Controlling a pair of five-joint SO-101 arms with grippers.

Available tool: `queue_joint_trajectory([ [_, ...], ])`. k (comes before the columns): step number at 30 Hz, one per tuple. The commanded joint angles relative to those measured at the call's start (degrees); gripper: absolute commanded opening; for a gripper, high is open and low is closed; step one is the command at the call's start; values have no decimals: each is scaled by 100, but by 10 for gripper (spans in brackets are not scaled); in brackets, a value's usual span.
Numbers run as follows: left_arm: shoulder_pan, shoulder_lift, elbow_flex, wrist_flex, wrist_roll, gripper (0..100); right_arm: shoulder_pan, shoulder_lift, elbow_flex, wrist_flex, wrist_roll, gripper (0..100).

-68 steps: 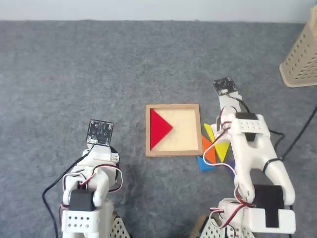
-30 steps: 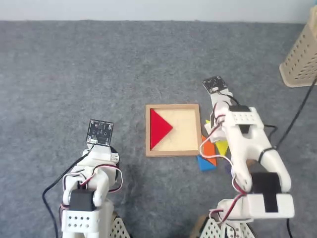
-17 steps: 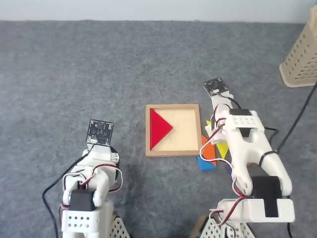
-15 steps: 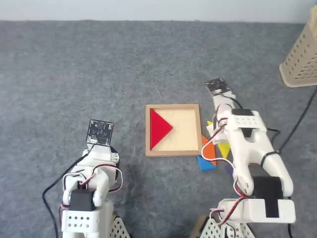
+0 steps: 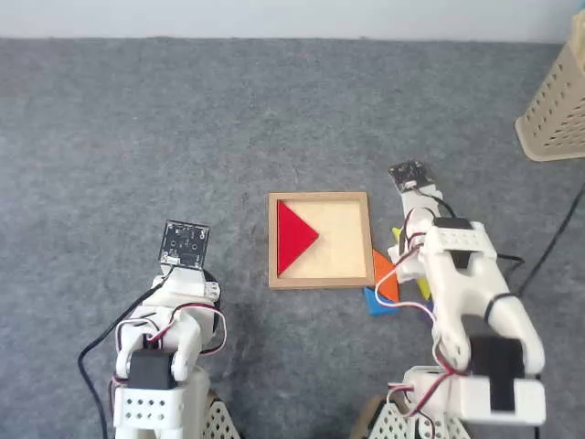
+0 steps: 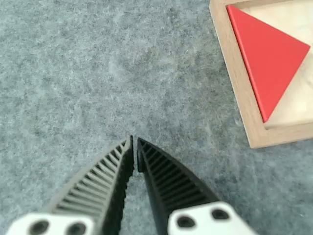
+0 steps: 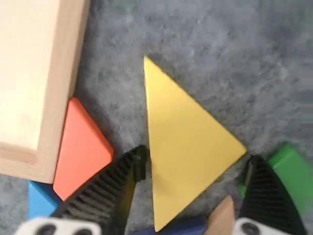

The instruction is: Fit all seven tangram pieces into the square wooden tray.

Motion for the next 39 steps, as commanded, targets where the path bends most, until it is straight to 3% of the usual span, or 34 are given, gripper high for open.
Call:
queue_joint_trajectory([
  [1, -26, -18, -31, 26, 53, 11, 92, 312, -633, 321, 79, 322],
  [6, -26, -18, -31, 26, 53, 11, 57, 576, -879, 558, 88, 316],
  [13, -26, -18, -31, 26, 53, 11, 66, 549, -879, 505, 53, 125],
  [18, -26, -18, -31, 26, 53, 11, 40, 532, -870, 409, 35, 113],
  [29, -26, -18, -31, 26, 53, 11, 127, -31, -1108, 778, 141, 117],
  [32, -26, -18, -31, 26, 53, 11, -75, -268, -1477, 1244, 941, 124],
  [39, -26, -18, -31, 26, 53, 11, -207, 207, -2391, 1631, 1855, 302],
])
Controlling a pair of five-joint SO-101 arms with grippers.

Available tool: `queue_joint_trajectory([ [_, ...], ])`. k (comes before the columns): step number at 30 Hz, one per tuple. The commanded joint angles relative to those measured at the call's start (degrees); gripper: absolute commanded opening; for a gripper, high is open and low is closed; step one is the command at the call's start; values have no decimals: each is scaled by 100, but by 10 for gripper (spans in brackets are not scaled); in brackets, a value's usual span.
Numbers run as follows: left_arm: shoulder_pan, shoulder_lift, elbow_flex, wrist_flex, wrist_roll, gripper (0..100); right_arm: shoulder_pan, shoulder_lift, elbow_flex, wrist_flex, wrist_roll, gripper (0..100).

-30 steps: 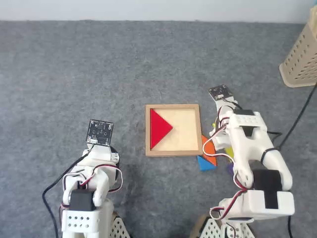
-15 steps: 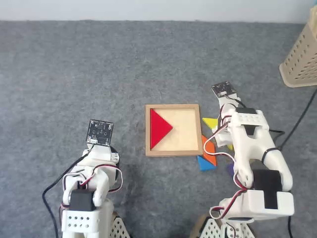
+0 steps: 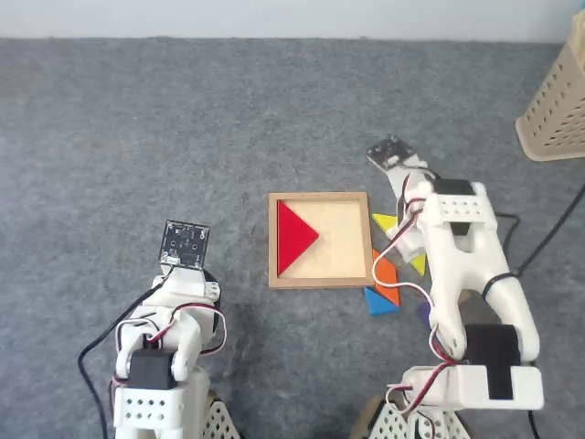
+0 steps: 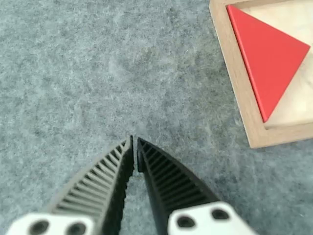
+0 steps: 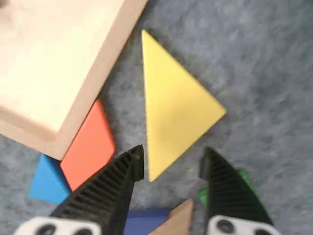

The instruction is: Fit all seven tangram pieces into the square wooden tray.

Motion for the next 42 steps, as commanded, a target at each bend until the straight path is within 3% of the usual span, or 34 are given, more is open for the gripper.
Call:
queue_joint_trajectory([
  [1, -26, -18, -31, 26, 53, 11, -84, 198, -607, 75, 475, 311],
  [7, -26, -18, -31, 26, 53, 11, -48, 1314, -1169, 66, 1160, 316],
  [17, -26, -18, -31, 26, 53, 11, -84, 2299, -1644, -4, 1266, 314],
  [34, -26, -18, -31, 26, 53, 11, -462, 2360, -1512, 558, 1565, 312],
  [42, -26, -18, -31, 26, 53, 11, -426, 2325, -1512, 523, 703, 69],
])
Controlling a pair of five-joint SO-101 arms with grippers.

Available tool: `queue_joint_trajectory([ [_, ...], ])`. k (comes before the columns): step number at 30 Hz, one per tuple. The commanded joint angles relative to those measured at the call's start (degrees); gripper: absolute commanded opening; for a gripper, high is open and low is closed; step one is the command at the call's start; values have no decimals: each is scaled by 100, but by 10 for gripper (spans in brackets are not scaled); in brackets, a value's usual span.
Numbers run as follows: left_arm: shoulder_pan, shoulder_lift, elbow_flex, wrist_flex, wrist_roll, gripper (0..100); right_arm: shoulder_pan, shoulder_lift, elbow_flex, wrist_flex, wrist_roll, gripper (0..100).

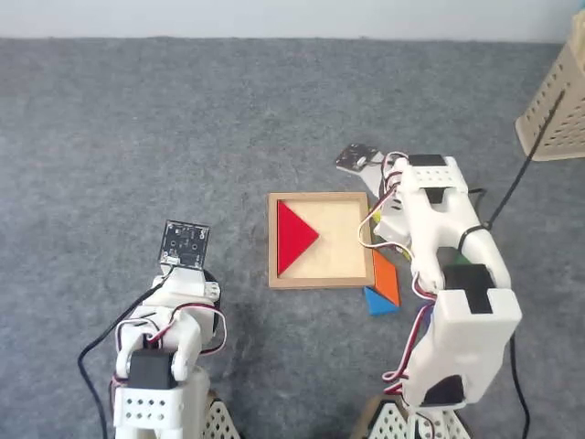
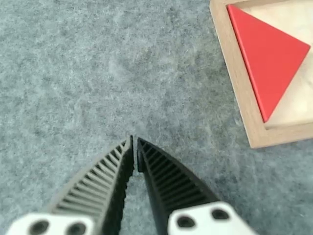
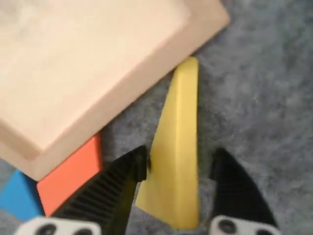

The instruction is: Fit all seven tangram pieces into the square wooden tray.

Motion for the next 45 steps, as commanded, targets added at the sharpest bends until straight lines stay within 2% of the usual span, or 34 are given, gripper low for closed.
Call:
queue_joint_trajectory([
  [1, -26, -18, -31, 26, 53, 11, -40, 4, 88, 110, -545, 36],
  [2, -26, -18, -31, 26, 53, 11, -48, -4, 62, 110, -712, 7],
  [5, -26, -18, -31, 26, 53, 11, -92, -198, 44, 110, -1354, 7],
  [10, -26, -18, -31, 26, 53, 11, -242, -1349, 88, 154, -2374, 6],
  [15, -26, -18, -31, 26, 53, 11, -1095, -2246, 97, 119, -3042, 6],
  [21, -26, -18, -31, 26, 53, 11, -1859, -1780, 88, 22, -3376, 6],
  [29, -26, -18, -31, 26, 53, 11, -2044, -1446, 88, -312, -2980, 6],
  [31, -26, -18, -31, 26, 53, 11, -2079, -1437, 79, -321, -2462, 6],
  [36, -26, -18, -31, 26, 53, 11, -1912, -1429, -70, -347, -141, 6],
  [38, -26, -18, -31, 26, 53, 11, -1859, -1429, -123, -514, 492, 6],
  [40, -26, -18, -31, 26, 53, 11, -1859, -1420, -114, -831, 782, 6],
  [45, -26, -18, -31, 26, 53, 11, -1886, -1051, -255, -1429, 818, 6],
])
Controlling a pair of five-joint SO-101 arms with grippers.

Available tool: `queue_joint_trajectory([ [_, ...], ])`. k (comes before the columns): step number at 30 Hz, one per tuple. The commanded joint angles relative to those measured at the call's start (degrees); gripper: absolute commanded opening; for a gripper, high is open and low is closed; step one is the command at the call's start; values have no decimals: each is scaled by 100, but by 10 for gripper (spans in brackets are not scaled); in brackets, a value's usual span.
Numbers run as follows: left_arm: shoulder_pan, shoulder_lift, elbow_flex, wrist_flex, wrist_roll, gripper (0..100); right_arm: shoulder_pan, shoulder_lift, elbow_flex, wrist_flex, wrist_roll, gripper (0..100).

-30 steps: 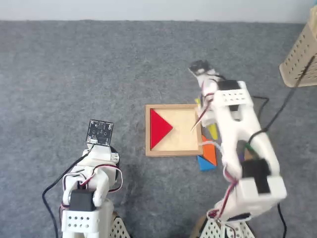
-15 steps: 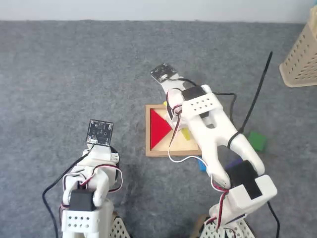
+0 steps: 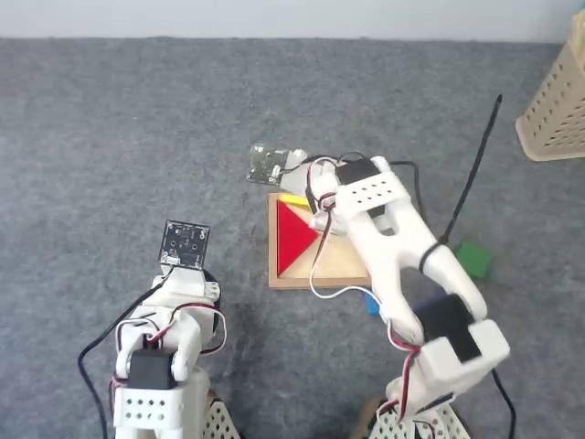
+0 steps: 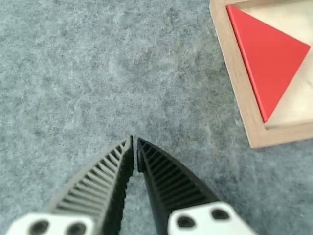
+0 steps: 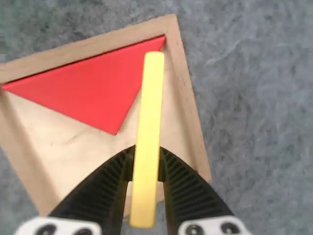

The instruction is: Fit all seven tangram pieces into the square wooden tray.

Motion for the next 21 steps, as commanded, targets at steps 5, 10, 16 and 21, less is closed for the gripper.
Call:
queue_joint_trajectory([
  [5, -26, -18, -31, 26, 53, 11, 145, 637, -659, -400, 79, 6],
  [10, -26, -18, -31, 26, 53, 11, 224, 673, -730, -435, 114, 6],
  [16, -26, -18, -31, 26, 53, 11, 330, 681, -730, -444, 695, 6],
  [21, -26, -18, -31, 26, 53, 11, 462, 716, -721, -743, 932, 6],
])
